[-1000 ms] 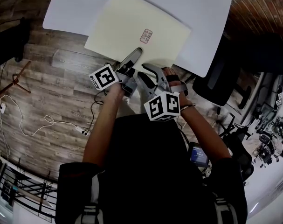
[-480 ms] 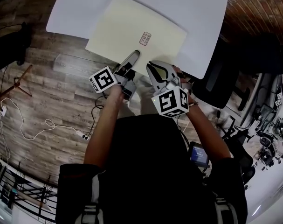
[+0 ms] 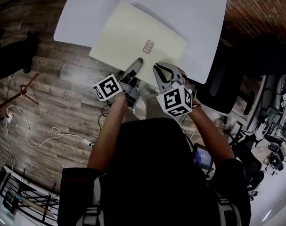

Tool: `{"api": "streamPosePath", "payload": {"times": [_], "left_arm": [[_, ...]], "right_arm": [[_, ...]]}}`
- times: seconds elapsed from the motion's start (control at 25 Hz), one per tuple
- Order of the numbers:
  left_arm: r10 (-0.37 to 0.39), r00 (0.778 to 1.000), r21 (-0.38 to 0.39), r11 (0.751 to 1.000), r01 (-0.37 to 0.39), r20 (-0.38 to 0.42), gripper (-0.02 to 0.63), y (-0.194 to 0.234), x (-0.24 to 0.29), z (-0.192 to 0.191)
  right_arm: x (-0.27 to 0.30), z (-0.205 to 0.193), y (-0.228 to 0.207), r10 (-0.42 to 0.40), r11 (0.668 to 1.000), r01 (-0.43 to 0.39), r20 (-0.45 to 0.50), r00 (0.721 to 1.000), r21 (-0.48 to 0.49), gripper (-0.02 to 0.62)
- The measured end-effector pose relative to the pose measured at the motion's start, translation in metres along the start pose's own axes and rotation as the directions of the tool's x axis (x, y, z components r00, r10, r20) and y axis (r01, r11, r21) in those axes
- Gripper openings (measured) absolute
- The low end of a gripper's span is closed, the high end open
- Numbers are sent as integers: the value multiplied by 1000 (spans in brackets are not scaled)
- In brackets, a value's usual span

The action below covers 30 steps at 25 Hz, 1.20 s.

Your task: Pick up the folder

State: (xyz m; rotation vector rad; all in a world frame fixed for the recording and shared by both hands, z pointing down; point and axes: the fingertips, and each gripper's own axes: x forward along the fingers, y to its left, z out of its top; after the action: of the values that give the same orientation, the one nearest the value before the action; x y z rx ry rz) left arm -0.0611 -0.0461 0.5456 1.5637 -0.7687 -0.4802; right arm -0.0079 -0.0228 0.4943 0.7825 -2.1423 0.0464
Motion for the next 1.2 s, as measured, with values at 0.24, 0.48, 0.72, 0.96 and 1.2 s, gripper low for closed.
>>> {"api": "streamPosePath", "payload": {"times": [0.24,0.48,0.72,0.96,1.2], "left_arm": [[27,1000,158,987,-25,-8,273,-24,-5,20],[57,998,300,953,-46,-28,273,-55,-11,44],[120,991,489,869,-76,-60,273,-83,-13,61],[82,994,602,798,-27,-65,273,-123,-16,67],[82,996,729,685,-24,-44,273,-159,-17,77]], "right_arm": [[-4,14,-14,-36,996,33,32,999,83,40],[-13,35,-27,-93,991,87,59,994,99,38],[-23,51,-46,-143,959,112,106,984,260,35],[-41,68,-61,-202,942,149,152,968,300,34],[-62,83,-79,-270,921,191,204,941,339,31]]}}
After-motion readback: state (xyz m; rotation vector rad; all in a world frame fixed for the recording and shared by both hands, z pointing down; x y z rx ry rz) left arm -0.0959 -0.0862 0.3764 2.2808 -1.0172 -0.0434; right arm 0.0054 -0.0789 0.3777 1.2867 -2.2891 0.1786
